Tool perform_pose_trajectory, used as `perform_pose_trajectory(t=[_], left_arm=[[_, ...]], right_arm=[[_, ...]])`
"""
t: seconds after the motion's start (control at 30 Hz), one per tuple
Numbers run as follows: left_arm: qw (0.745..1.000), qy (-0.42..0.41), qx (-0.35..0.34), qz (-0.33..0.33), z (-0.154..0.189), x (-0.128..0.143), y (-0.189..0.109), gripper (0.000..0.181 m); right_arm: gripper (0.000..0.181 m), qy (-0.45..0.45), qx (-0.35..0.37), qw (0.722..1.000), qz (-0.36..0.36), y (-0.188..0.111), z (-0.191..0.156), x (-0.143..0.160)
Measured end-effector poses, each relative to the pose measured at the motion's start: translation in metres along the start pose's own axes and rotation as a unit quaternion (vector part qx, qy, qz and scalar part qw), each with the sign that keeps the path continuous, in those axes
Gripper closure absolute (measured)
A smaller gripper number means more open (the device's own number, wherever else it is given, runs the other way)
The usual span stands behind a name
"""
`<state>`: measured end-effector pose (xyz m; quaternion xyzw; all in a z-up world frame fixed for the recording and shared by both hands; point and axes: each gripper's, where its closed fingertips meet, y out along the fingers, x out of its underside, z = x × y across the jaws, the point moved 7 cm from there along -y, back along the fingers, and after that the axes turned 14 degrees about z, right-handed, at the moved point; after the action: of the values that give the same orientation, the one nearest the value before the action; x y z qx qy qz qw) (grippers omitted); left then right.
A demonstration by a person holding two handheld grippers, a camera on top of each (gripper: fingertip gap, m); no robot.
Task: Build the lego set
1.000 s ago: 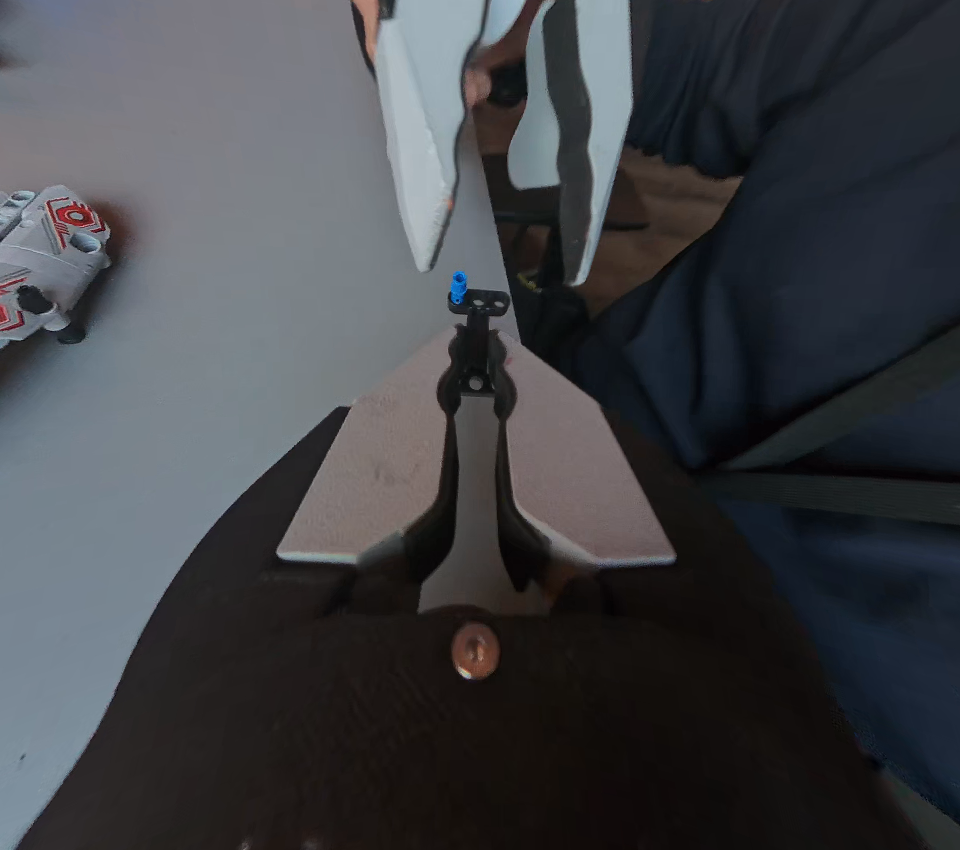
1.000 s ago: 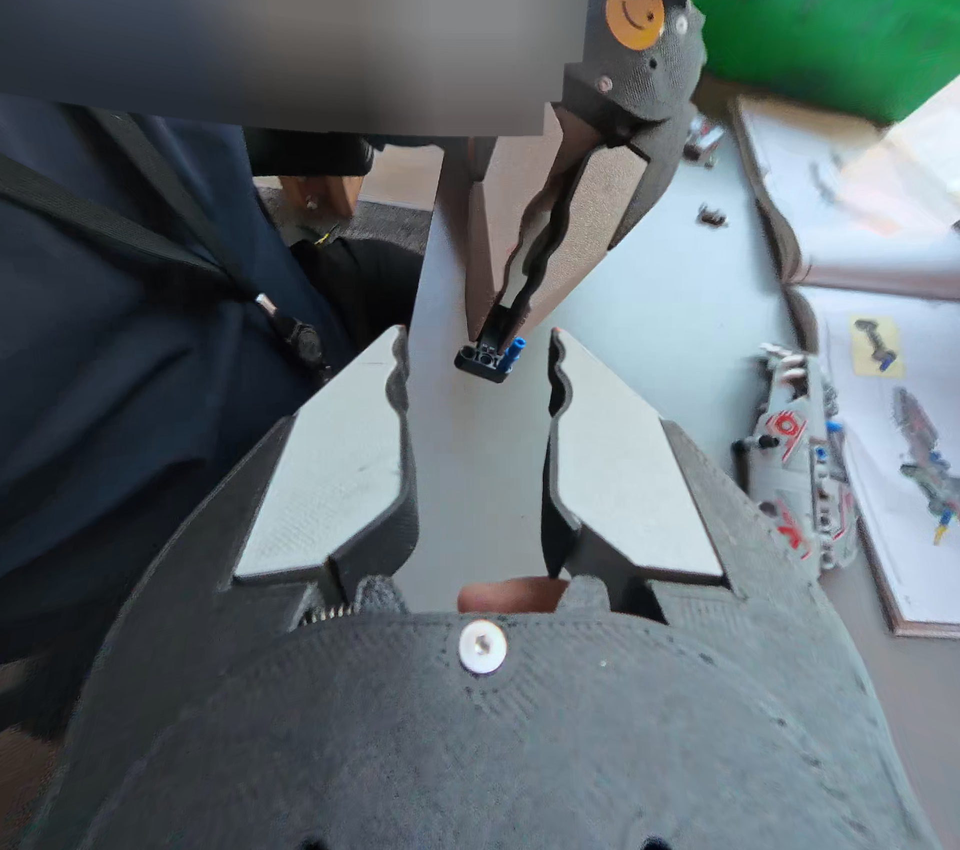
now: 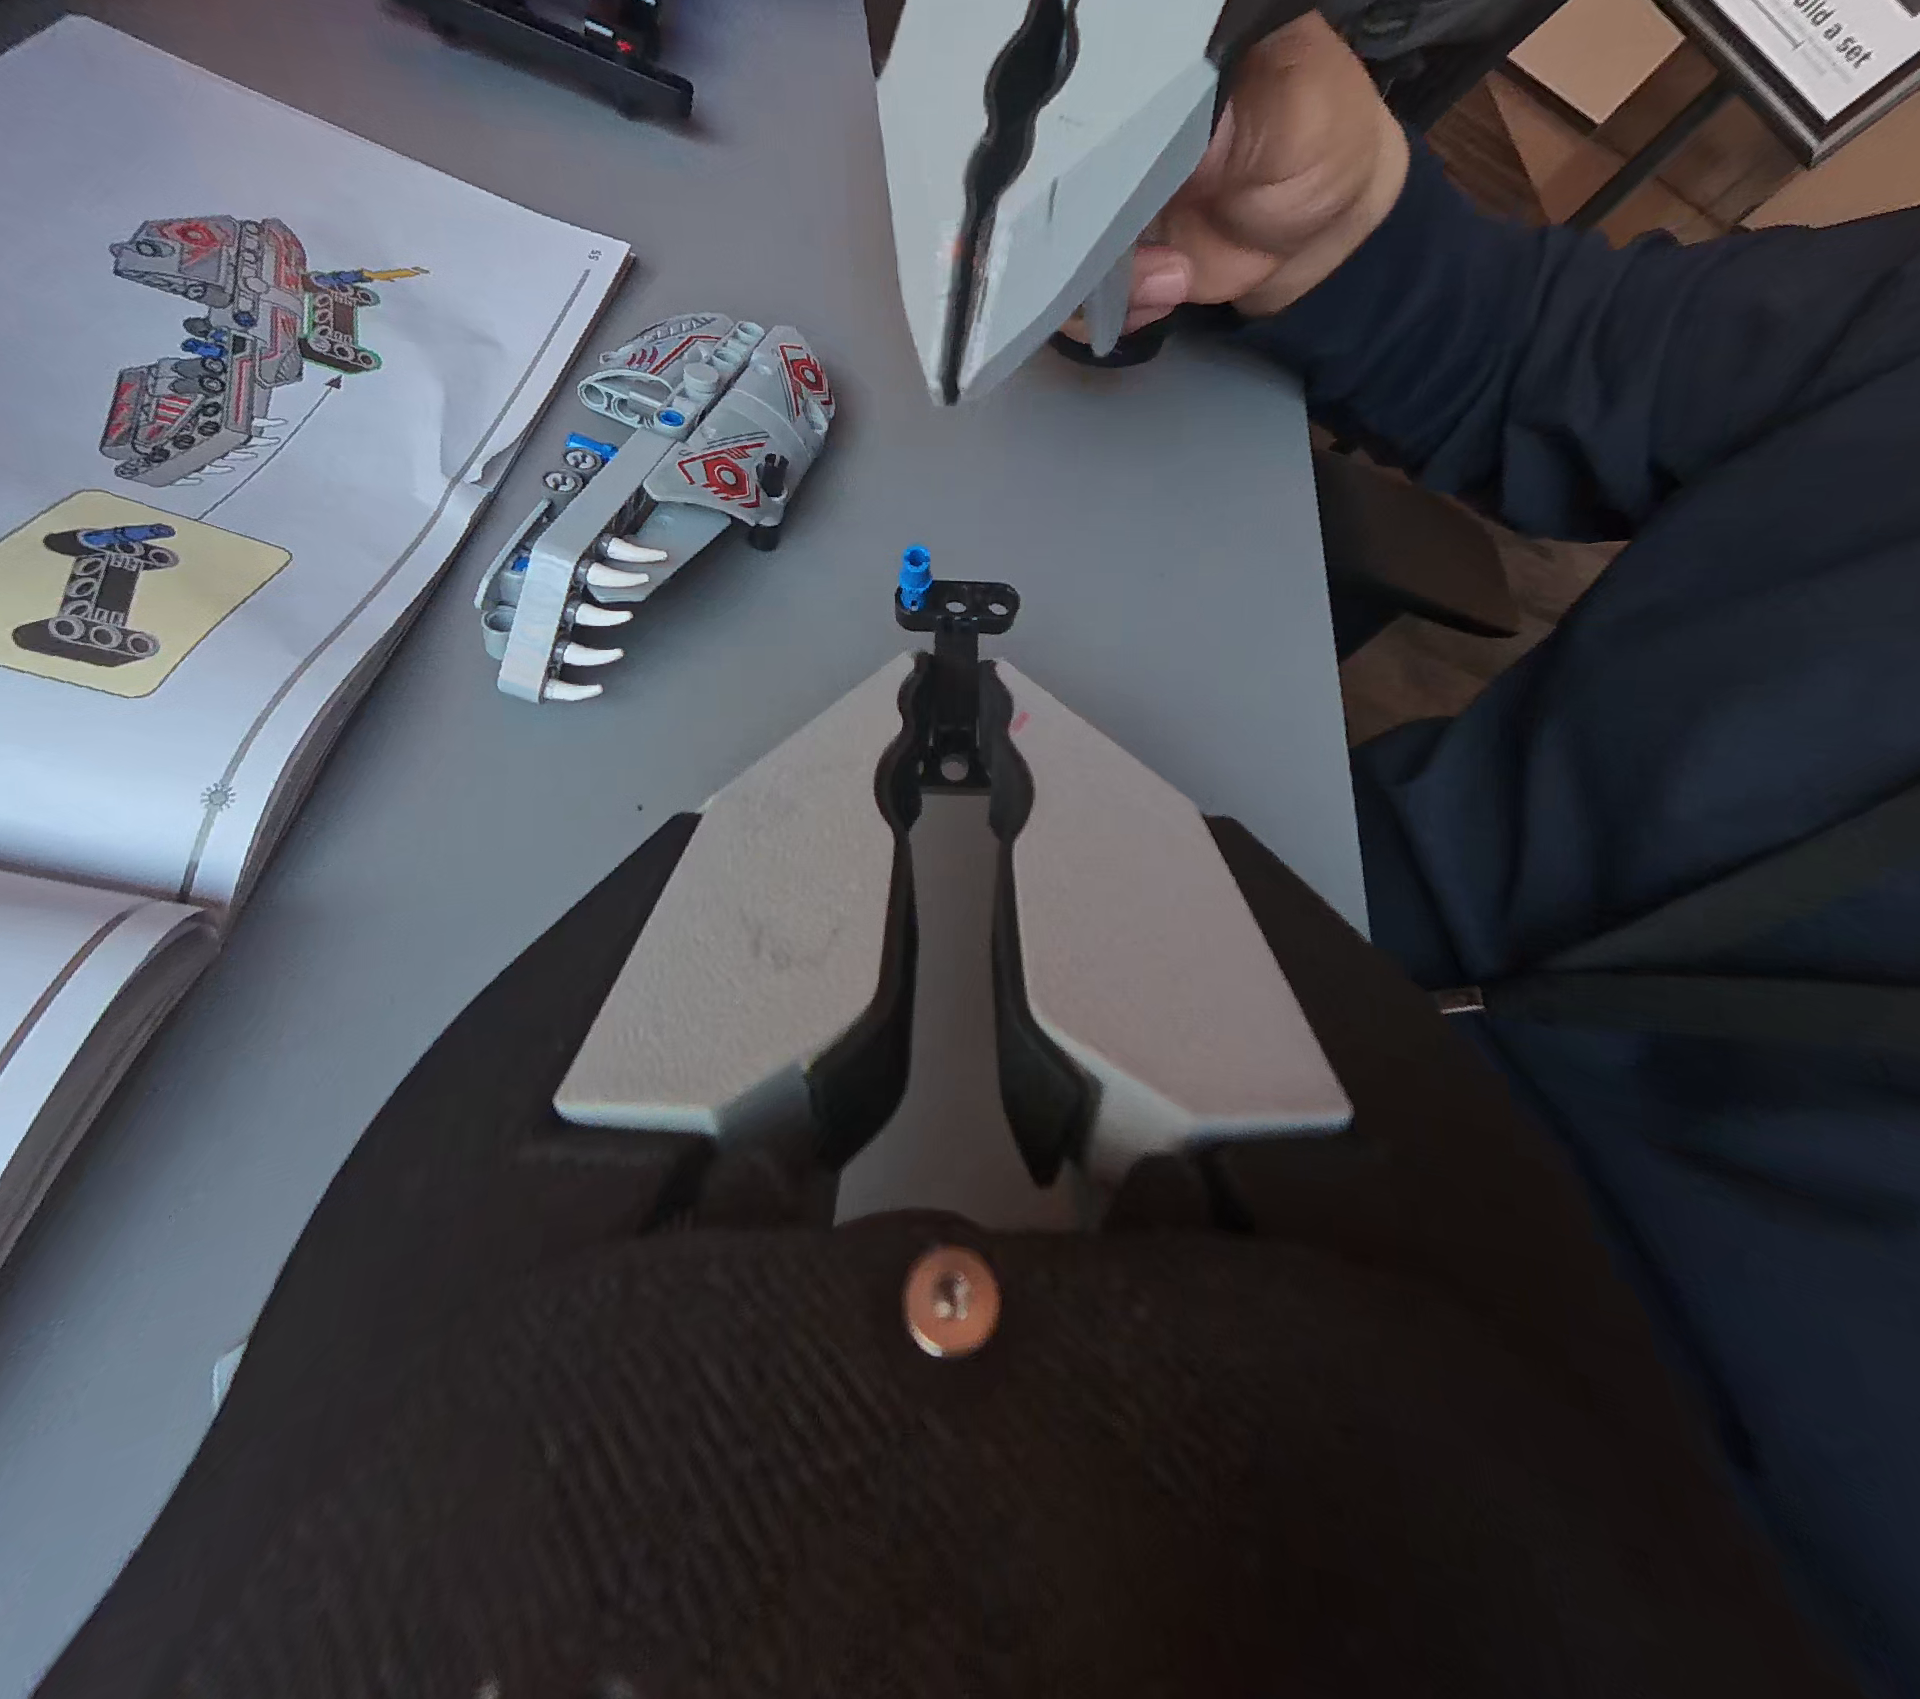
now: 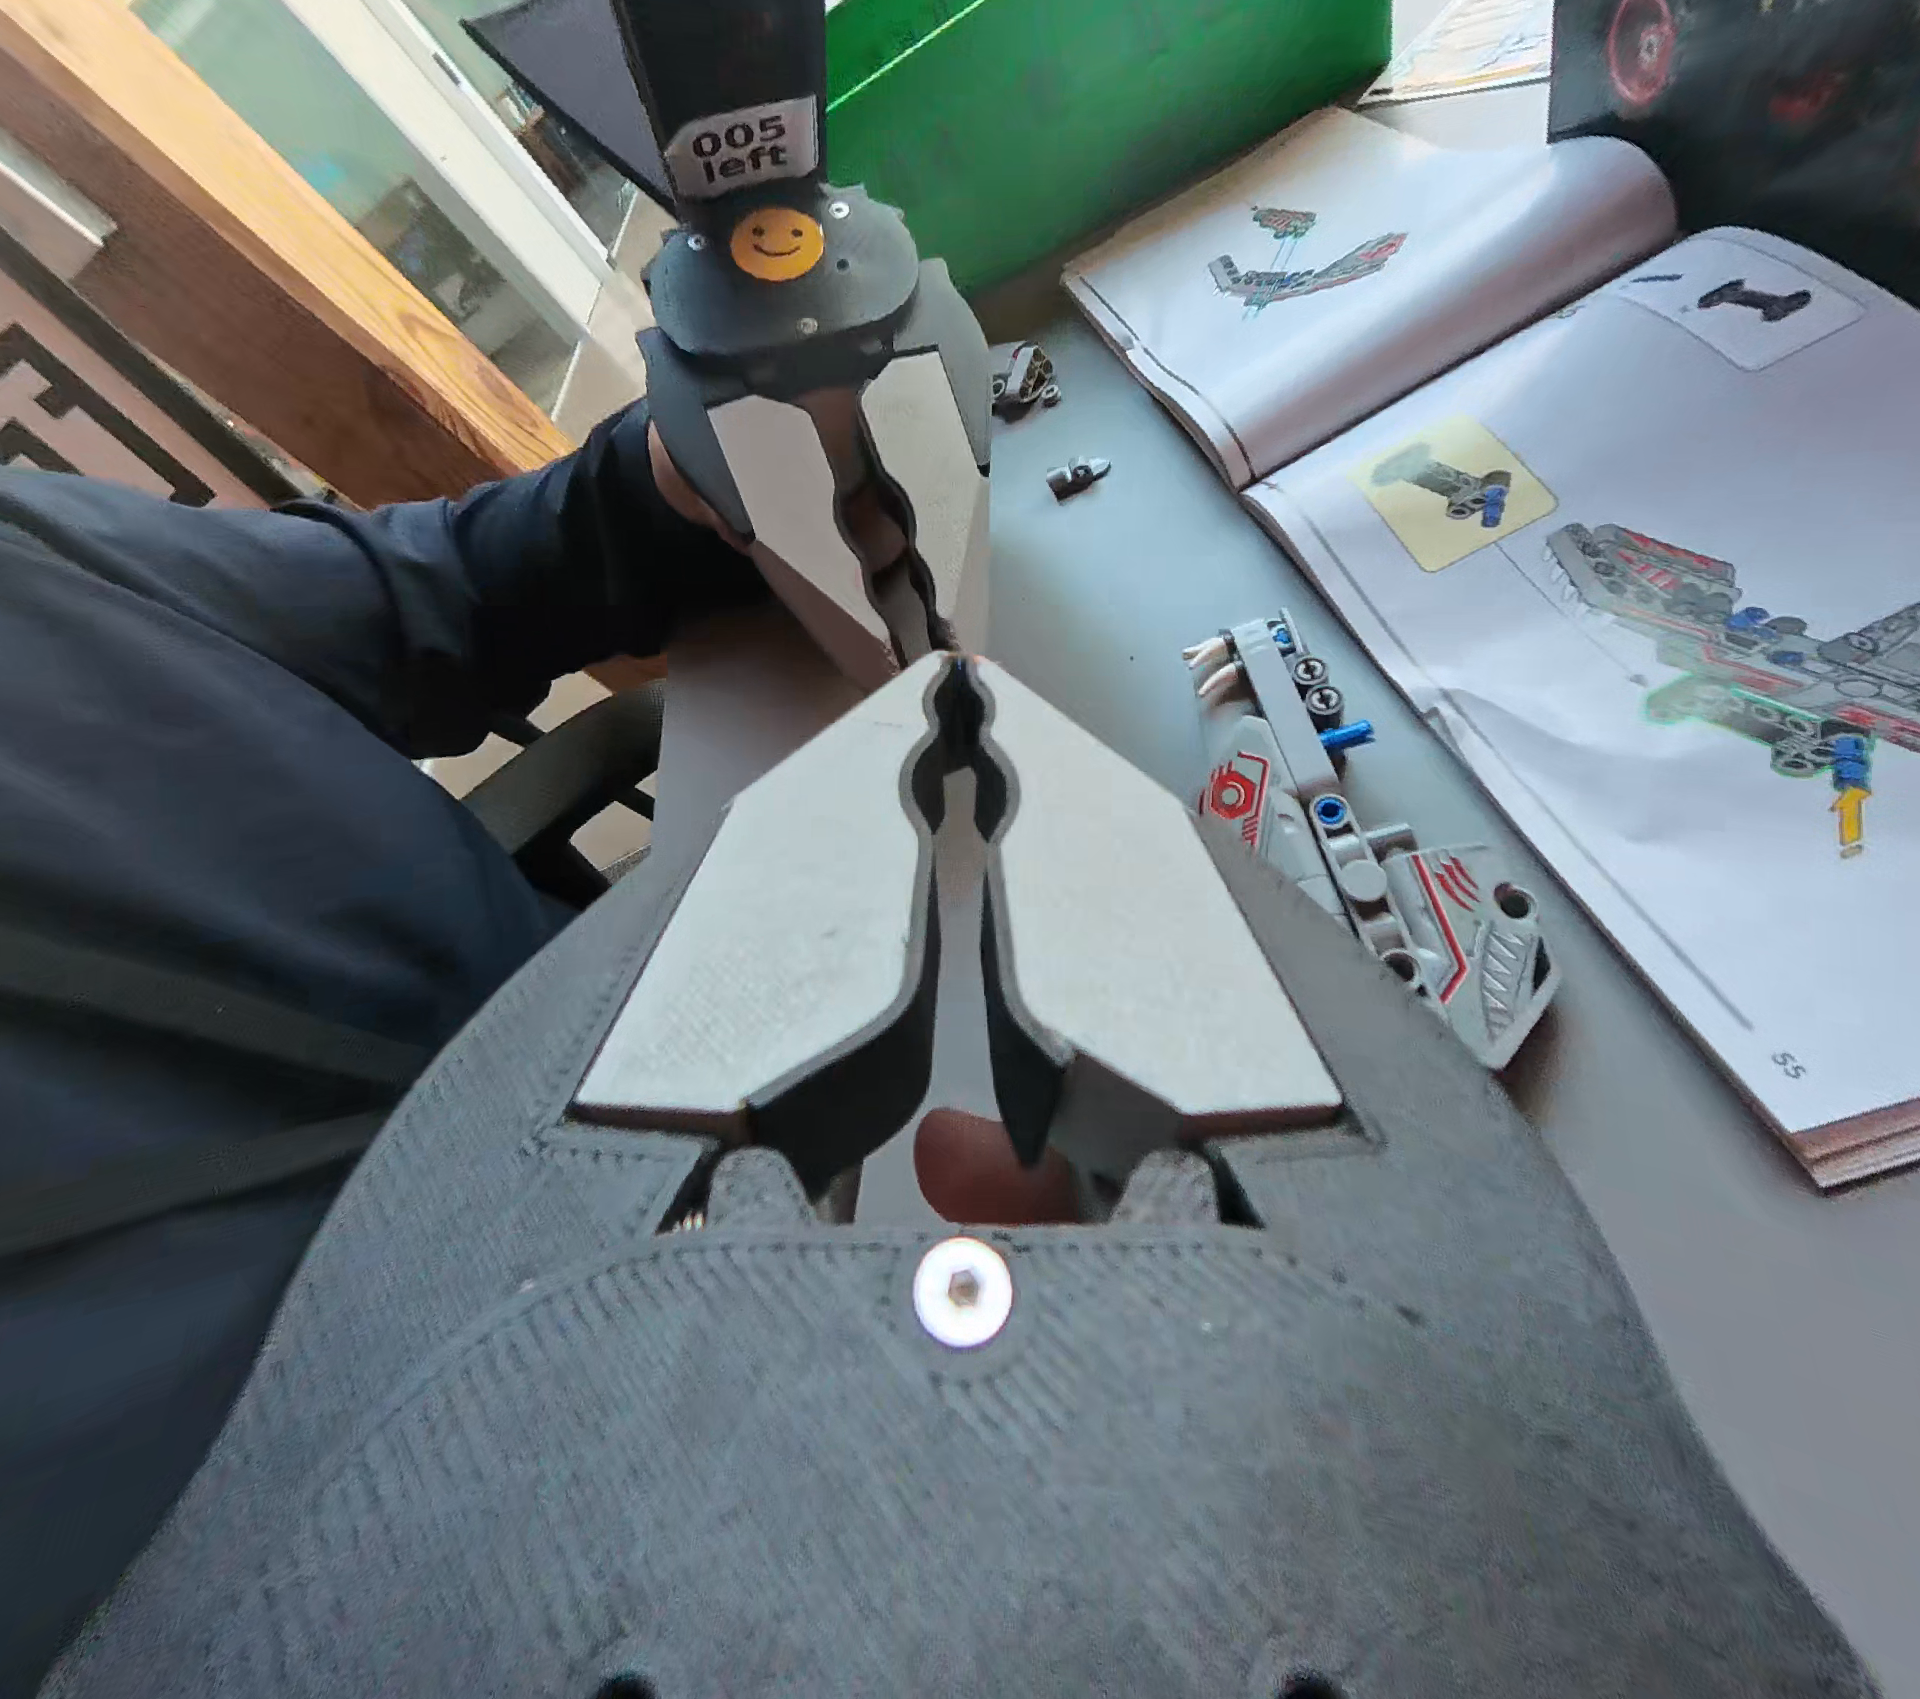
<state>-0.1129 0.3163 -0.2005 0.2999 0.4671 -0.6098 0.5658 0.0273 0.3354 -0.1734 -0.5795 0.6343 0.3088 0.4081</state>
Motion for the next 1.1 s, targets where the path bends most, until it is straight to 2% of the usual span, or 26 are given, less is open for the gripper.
perform_pose_trajectory(t=[0.03, 0.1, 0.17, 0.23, 0.27, 0.33, 0.43, 0.57, 0.7, 0.77, 0.83, 0.87, 0.97, 1.03, 1.1], left_arm=[[1.0, 0.002, -0.002, -0.001, 0.0, 0.0, 0.0, 0.177], [1.0, 0.006, -0.007, 0.0, 0.001, 0.0, 0.001, 0.177], [1.0, 0.009, -0.009, 0.002, 0.001, 0.0, 0.001, 0.177], [1.0, 0.011, -0.005, 0.006, 0.002, 0.0, 0.001, 0.177], [1.0, 0.008, 0.001, 0.006, 0.002, -0.001, 0.002, 0.177], [1.0, -0.005, 0.024, 0.002, 0.001, -0.002, 0.002, 0.177], [0.997, -0.022, 0.069, -0.004, 0.004, -0.002, 0.001, 0.177], [0.994, -0.027, 0.103, -0.019, 0.007, -0.003, 0.0, 0.178], [0.983, -0.091, 0.162, 0.005, 0.005, -0.008, -0.001, 0.177], [0.976, -0.138, 0.17, 0.004, 0.002, -0.006, 0.002, 0.176], [0.979, -0.137, 0.151, -0.004, -0.002, -0.004, 0.005, 0.177], [0.982, -0.131, 0.137, -0.007, -0.003, -0.004, 0.006, 0.176], [0.992, -0.097, 0.075, -0.01, -0.012, -0.005, 0.003, 0.176], [0.993, -0.095, 0.069, -0.012, -0.014, -0.005, 0.003, 0.176], [0.992, -0.1, 0.075, -0.01, -0.014, -0.004, 0.005, 0.176]], right_arm=[[0.18, -0.004, 0.007, 1.0, 0.001, 0.0, 0.0, -0.001], [0.167, -0.013, 0.026, 1.0, 0.001, 0.001, 0.001, -0.001], [0.165, -0.014, 0.016, 1.0, 0.005, 0.002, -0.002, -0.001], [0.15, -0.042, -0.014, 0.999, 0.007, 0.004, -0.009, -0.002], [0.139, -0.075, -0.036, 0.997, -0.004, 0.003, -0.014, -0.002], [0.135, -0.164, -0.072, 0.983, -0.047, 0.001, -0.021, 0.002], [0.116, -0.309, -0.061, 0.946, -0.079, -0.002, -0.025, 0.005], [0.118, -0.406, -0.069, 0.908, -0.082, 0.002, -0.034, 0.009], [0.122, -0.486, -0.065, 0.869, -0.071, 0.004, -0.039, 0.015], [0.128, -0.514, -0.056, 0.853, -0.068, 0.005, -0.038, 0.018], [0.136, -0.53, -0.041, 0.843, -0.078, 0.008, -0.034, 0.021], [0.144, -0.532, -0.02, 0.842, -0.093, 0.011, -0.029, 0.021], [0.139, -0.473, 0.022, 0.87, -0.135, 0.018, -0.018, 0.022], [0.14, -0.45, 0.028, 0.882, -0.137, 0.019, -0.016, 0.022], [0.143, -0.451, 0.033, 0.881, -0.135, 0.018, -0.015, 0.022]])
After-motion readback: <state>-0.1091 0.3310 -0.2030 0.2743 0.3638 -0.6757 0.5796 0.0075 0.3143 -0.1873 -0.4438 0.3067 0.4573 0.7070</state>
